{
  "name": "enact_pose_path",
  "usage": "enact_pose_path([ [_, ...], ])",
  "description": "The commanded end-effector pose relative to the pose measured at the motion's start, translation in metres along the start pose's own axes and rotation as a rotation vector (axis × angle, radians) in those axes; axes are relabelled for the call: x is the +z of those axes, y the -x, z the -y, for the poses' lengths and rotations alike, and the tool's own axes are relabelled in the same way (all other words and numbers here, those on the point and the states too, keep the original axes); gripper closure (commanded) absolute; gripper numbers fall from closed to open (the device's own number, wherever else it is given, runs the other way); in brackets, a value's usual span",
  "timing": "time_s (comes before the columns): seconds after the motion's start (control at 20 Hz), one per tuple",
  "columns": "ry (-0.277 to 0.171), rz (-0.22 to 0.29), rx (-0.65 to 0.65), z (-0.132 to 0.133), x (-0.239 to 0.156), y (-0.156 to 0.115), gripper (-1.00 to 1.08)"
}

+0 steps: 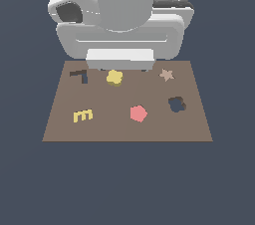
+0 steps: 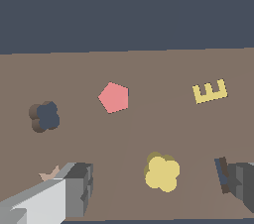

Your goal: Insert a designated object into the corresponding slot on a board.

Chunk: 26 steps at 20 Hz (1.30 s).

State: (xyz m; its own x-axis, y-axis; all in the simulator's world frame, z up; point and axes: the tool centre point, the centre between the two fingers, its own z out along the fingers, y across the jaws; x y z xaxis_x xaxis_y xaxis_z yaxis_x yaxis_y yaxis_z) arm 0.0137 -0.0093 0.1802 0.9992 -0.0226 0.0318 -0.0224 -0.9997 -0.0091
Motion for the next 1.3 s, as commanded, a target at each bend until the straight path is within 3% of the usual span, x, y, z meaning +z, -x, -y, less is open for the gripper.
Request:
enact_pose_path([
  [0.0,0.000,0.000,0.000,0.000,0.000,0.000,-0.92],
  [0.45,0.003,0.005,0.046,-0.008,0.022,0.013,-0.92],
  [1.25,0.014,0.028,0.249,-0.036,0.118,0.073,-0.92],
])
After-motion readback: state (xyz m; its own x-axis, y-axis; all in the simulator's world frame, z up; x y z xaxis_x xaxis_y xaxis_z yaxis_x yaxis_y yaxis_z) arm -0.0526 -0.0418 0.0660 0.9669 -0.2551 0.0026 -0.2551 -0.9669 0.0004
